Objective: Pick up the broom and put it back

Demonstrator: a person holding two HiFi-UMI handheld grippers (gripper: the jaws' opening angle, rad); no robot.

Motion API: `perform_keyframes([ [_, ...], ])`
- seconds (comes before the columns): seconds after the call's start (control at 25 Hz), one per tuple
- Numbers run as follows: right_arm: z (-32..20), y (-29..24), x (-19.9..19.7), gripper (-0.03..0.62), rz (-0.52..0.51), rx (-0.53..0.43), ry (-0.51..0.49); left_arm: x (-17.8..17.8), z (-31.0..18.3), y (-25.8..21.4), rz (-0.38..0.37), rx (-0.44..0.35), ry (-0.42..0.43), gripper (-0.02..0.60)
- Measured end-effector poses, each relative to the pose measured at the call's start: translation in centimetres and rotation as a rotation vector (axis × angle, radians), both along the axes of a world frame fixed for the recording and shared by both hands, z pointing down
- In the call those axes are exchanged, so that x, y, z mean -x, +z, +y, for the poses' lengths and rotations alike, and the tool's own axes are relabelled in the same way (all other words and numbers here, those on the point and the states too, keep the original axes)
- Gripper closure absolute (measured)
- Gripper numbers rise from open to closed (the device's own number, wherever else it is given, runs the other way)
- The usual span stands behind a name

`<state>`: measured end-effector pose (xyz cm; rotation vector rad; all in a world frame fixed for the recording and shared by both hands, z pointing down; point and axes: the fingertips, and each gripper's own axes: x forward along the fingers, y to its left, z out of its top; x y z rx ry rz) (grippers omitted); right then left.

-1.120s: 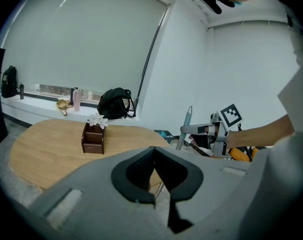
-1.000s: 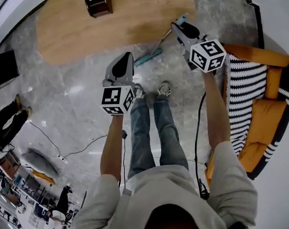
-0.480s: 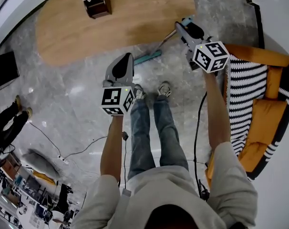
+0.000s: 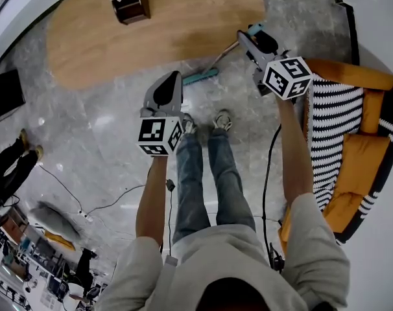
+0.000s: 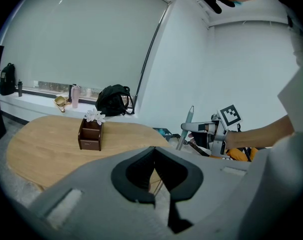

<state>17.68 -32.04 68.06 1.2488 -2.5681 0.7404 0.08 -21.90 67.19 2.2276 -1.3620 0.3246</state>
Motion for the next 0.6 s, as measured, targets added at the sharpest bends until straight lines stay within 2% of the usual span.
perform_keyframes([
  [0.28,0.58,0.41,0.51,0.388,0.007,0.014,-0.030,-0.06,0.06,0.13,0.005,0.004,0.002,0.575],
  [0.6,1.04,0.62,0.55,0.379,-0.015,0.023,-0.003,-0.40,0.50,0.28,0.008,0.004,0.011,0.575],
])
